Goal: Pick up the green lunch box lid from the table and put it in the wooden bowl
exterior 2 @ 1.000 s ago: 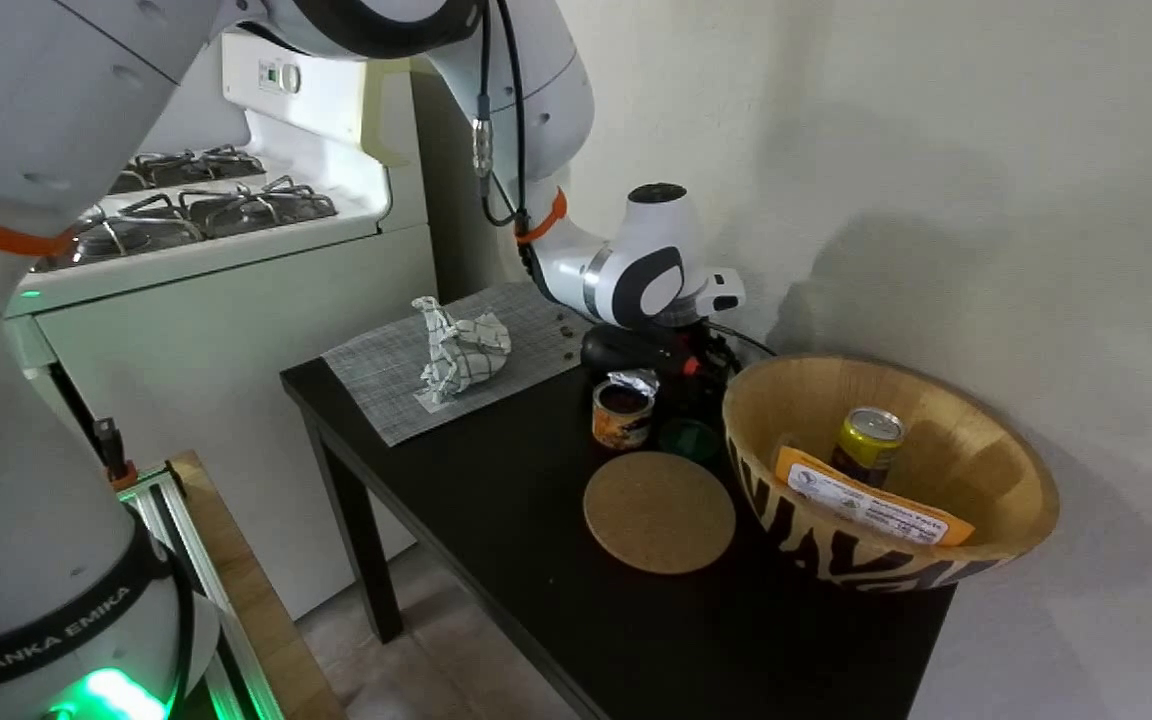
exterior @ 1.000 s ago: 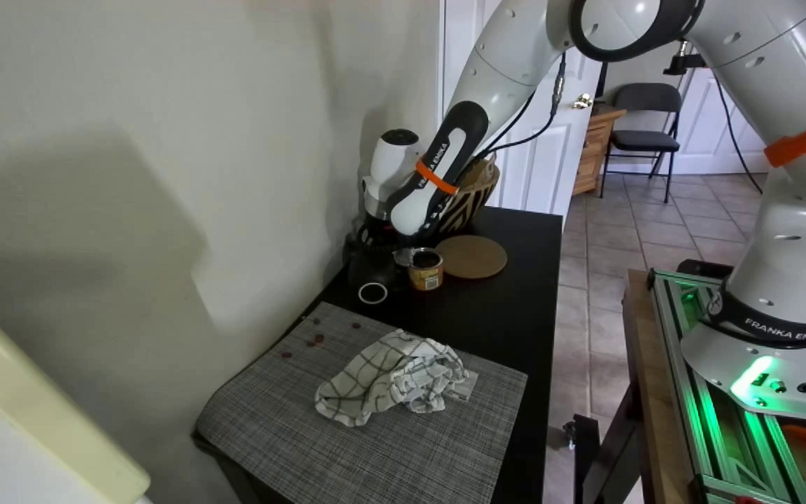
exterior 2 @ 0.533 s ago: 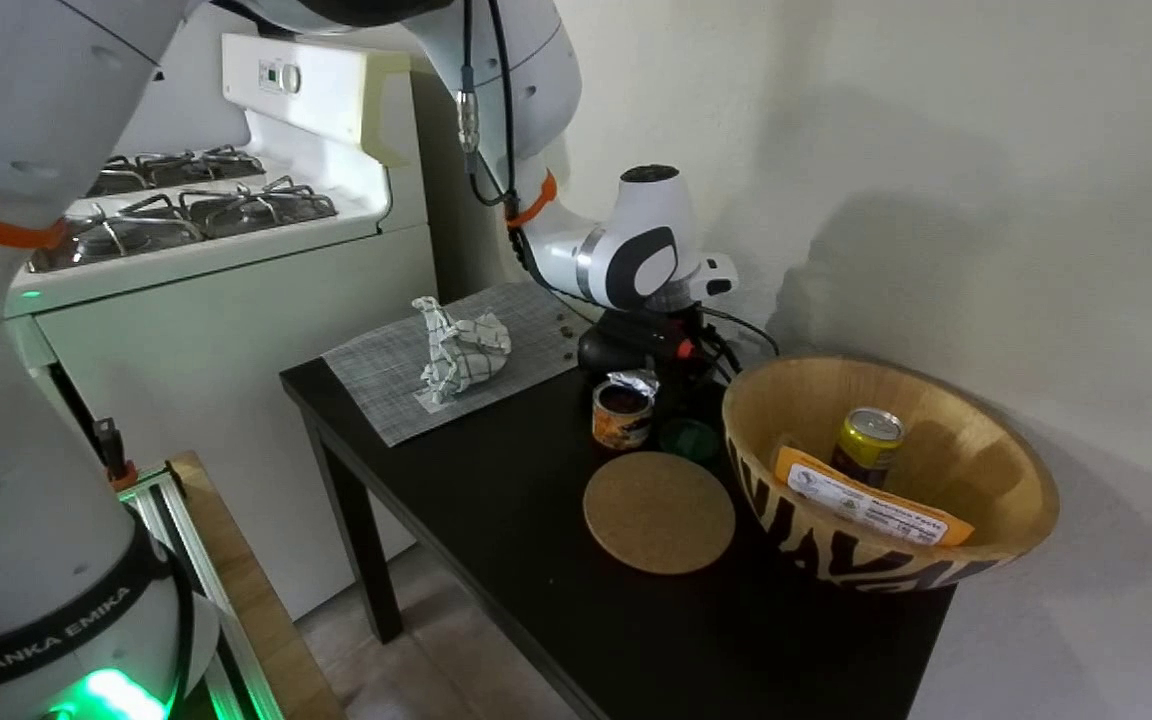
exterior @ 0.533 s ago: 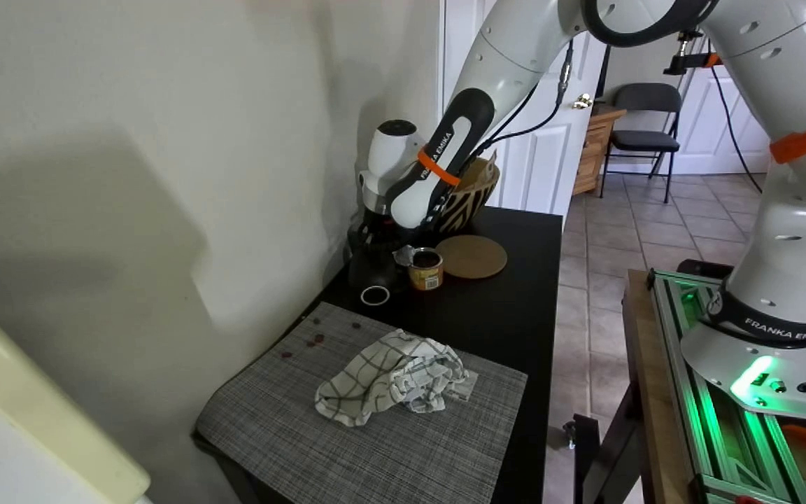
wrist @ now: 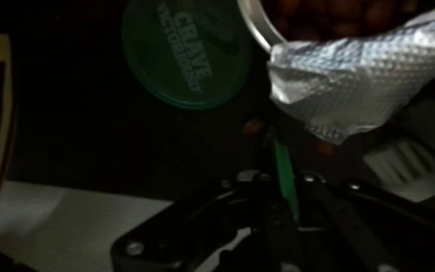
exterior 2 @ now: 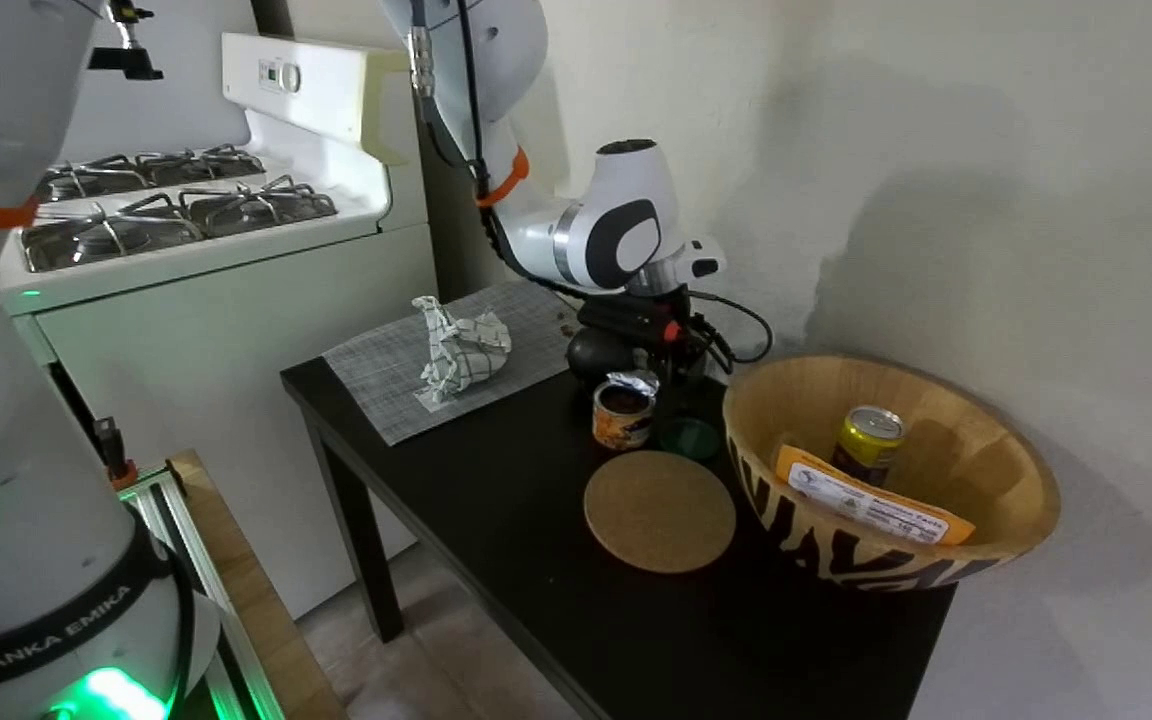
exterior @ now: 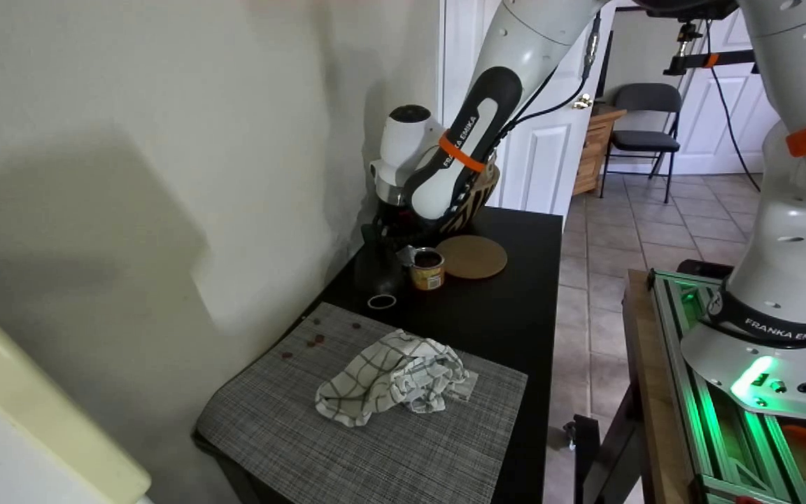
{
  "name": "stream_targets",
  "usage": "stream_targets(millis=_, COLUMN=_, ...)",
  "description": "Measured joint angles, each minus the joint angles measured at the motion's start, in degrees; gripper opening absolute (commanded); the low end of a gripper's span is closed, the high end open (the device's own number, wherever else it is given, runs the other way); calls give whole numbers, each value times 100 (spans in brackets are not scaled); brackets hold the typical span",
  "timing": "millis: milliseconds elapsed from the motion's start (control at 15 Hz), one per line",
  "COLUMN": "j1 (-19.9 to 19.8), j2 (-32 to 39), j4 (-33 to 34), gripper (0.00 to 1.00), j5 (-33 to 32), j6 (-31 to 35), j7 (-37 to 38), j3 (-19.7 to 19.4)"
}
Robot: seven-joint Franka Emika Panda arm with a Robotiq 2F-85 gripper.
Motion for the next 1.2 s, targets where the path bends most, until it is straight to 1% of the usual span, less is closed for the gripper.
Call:
stream_targets(millis=333, j1=450, j2=-730, j4=-544, gripper=2, j5=-548, j6=9, j7=505, j3=-602)
stream_targets(millis=667, j1=766, j2=-1334, j4=-917, gripper=2, j5=-1210, j6=19, j7=1173, j3=-961)
stream_targets(millis=800, j1=1002, j2=-1637, j4=-1084, gripper=2, j5=-1563, j6=77, j7=1570, j3=-1291)
stream_targets(millis=1000, j1=1382, j2=-2148, j4=-1290, gripper=2, j5=-2352, j6=131, j7=2380, j3=-1928)
stream_targets(millis=1200, j1=1498, j2=-2608, j4=-1447, gripper=2, j5=-3045, j6=93, j7=3093, j3=-2395)
